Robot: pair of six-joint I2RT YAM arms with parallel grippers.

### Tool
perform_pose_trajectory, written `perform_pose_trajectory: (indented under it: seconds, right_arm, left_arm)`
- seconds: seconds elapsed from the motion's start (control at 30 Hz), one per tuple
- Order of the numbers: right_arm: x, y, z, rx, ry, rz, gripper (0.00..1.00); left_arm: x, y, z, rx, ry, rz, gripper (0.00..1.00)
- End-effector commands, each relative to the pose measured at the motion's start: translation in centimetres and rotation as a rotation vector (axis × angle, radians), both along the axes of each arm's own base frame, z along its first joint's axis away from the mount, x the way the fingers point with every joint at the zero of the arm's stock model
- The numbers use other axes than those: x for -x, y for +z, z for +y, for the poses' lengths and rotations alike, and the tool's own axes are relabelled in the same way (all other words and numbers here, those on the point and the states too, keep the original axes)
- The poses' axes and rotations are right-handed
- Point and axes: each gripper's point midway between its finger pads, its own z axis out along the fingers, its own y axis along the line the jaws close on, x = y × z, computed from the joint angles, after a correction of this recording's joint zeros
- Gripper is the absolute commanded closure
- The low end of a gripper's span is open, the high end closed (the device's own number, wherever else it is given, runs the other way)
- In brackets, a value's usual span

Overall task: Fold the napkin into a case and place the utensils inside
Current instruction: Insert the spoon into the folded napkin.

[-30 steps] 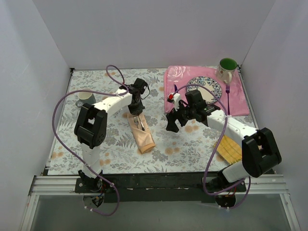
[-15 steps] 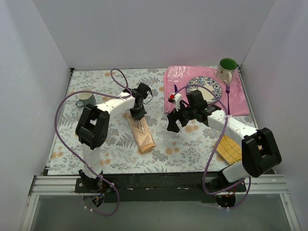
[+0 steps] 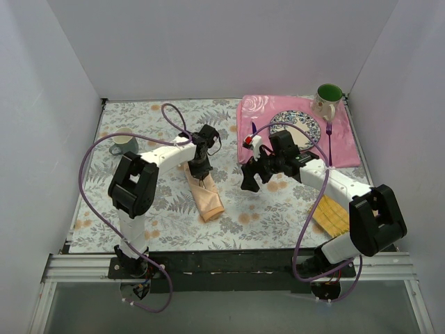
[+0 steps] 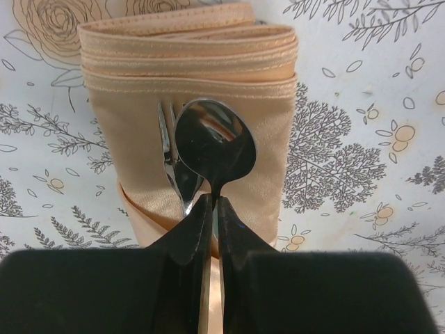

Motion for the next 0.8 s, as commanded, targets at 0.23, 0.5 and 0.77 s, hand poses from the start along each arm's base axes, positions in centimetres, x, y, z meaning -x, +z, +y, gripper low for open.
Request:
perform_pose_trajectory:
  seconds: [0.23,0.5,0.77]
  right_arm:
    - [-0.4,0.8,0.4,-0.03,0.003,-0.012,0.01]
    - [-0.3,0.8,0.4,-0.032,0.007,-0.011,0.01]
    - [-0.4,0.8,0.5,-0.036,0.008,-0.005,0.01]
  left_arm:
    - [1.7,1.9,-1.2,0.076,-0.016,-0.003,1.0]
    - [2.4,2.2,-1.4,0.089,-0.02,0.001,1.0]
    - [1.9,2.9,-1.8,0.109,-0.051,-0.024,0.85]
